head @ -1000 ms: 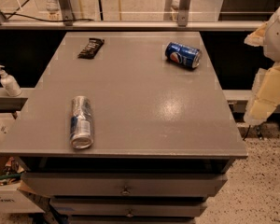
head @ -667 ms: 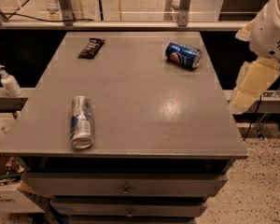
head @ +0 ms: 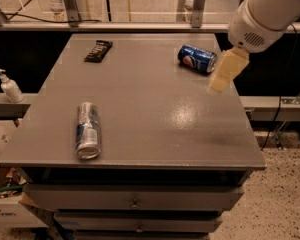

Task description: Place pepsi can upright

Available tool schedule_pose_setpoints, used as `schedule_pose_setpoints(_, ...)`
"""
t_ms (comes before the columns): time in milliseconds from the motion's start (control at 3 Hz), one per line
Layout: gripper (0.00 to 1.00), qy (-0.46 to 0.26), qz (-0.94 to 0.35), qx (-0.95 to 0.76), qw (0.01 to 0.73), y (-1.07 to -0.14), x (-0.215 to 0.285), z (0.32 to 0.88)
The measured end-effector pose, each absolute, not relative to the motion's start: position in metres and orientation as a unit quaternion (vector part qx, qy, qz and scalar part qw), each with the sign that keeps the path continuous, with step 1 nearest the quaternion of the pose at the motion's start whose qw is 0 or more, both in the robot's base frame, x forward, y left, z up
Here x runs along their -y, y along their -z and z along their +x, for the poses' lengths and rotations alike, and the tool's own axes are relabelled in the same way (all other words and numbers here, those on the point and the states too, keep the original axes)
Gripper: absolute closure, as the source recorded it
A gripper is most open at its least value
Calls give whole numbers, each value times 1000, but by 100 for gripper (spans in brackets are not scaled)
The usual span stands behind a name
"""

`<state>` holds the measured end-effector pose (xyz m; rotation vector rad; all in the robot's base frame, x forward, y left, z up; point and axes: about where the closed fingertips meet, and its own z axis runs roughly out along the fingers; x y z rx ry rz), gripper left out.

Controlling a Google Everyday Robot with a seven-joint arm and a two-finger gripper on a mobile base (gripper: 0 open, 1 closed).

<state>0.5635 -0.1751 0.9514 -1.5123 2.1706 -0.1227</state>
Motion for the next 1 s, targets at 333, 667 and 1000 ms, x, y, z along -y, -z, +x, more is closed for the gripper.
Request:
schedule_pose_setpoints(333,0,35,-533,-804,262,-937,162,607)
schedule_pose_setpoints(667,0,37,-515,-812,272,-922,148,646)
schedule_pose_setpoints(1000,0,44,-497,-823,270,-908,147,684)
